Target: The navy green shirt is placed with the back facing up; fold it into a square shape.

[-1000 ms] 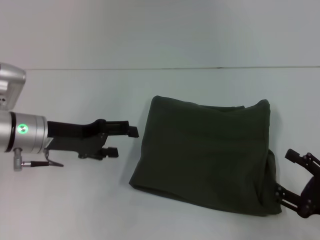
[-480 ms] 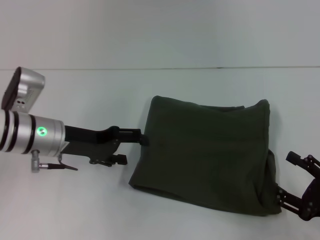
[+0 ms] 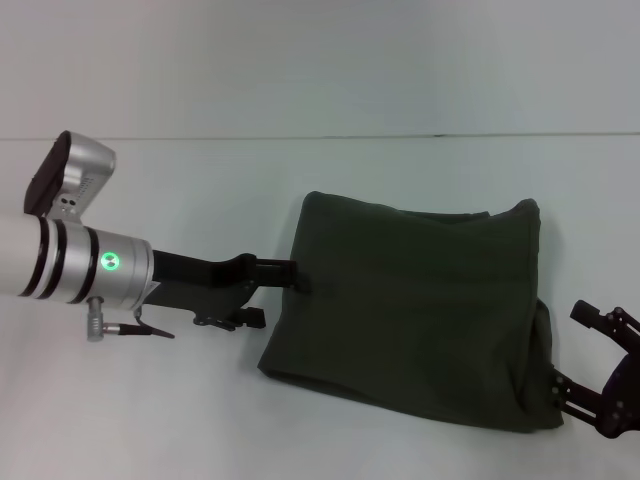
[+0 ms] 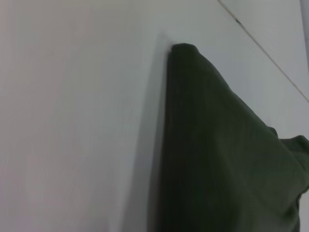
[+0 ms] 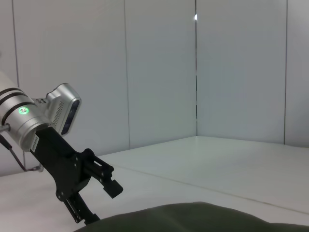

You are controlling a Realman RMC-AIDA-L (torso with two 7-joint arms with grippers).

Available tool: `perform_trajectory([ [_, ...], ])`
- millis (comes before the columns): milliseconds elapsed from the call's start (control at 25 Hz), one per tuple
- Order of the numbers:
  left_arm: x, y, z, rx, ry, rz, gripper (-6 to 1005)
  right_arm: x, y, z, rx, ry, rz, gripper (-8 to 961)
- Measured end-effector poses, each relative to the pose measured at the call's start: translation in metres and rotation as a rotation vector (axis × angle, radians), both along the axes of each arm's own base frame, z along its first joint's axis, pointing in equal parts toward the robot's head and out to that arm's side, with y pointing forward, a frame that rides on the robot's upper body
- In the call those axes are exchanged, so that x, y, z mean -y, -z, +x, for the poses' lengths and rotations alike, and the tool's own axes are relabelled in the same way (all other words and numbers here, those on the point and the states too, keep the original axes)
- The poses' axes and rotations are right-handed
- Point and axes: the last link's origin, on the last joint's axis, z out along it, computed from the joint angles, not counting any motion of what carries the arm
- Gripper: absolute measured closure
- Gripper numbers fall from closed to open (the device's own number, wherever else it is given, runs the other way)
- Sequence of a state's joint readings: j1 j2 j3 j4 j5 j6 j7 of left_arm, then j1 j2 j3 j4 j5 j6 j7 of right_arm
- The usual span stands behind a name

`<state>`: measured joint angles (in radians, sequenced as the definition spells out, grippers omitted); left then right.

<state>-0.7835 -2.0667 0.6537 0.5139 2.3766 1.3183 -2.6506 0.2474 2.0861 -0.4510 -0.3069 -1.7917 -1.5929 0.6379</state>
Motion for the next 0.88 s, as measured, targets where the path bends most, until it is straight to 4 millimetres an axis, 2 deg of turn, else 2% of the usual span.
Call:
perform_trajectory([
  [600,-0.004,0.016,0.017,-0.04,0.07,-0.025,153,-0.002,0.0,-0.002,-0.005,-0.005,-0.002,49],
  [880,-0.003,0.025,0.028,-0.083,0.217,-0.052,164,-0.004,0.0,-0.002,-0.006,-0.004,-0.002,48],
])
